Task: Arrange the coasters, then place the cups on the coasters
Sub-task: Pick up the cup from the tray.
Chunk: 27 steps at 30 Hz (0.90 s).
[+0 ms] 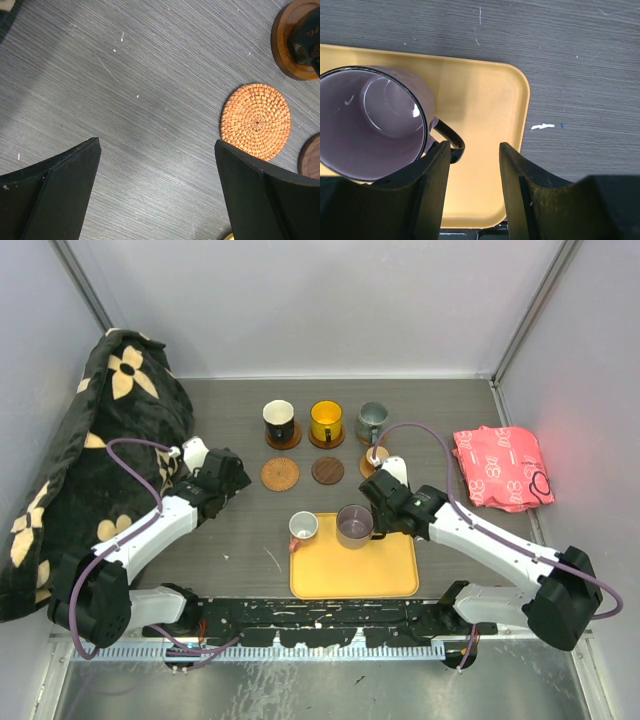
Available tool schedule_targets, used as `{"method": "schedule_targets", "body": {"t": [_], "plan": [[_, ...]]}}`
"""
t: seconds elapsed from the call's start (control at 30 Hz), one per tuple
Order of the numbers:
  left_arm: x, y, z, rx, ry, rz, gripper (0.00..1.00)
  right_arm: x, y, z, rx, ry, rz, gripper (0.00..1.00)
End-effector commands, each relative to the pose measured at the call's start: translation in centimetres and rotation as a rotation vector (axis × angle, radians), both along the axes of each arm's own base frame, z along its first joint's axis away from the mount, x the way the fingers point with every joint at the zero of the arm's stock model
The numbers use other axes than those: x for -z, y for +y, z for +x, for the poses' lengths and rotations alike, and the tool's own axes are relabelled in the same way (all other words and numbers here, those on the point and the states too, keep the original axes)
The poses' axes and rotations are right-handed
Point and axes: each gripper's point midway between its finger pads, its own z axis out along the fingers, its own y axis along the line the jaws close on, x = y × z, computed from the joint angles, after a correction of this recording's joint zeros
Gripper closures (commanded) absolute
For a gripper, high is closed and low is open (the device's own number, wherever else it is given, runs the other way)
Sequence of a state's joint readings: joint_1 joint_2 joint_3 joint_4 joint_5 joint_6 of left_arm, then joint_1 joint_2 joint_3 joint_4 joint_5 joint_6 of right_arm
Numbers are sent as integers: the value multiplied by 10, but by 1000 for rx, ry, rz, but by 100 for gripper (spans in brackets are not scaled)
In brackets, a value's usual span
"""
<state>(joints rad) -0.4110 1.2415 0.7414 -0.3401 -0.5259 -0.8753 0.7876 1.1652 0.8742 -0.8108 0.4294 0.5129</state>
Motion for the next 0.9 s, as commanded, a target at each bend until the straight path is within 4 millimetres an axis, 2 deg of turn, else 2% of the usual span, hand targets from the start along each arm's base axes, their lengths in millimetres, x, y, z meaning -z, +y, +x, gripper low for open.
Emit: {"method": "schedule_targets", "body": {"t": [0.0, 0.13, 0.3, 0.6, 0.87], "plan": [[-6, -1, 9, -5, -43, -7, 2, 6, -2, 8, 53, -7, -18, 51], [-6, -1, 8, -3, -40, -5, 2, 17, -1, 8, 53, 13, -26, 51], [-5, -2, 9, -4, -40, -5, 2, 21, 3, 5, 42, 35, -4, 51], [-5, -2, 11, -3, -38, -6, 2, 17, 26, -8, -20, 73, 142, 51], [-4, -3, 11, -3, -36, -8, 2, 17, 34, -14, -32, 91, 198, 51]]}}
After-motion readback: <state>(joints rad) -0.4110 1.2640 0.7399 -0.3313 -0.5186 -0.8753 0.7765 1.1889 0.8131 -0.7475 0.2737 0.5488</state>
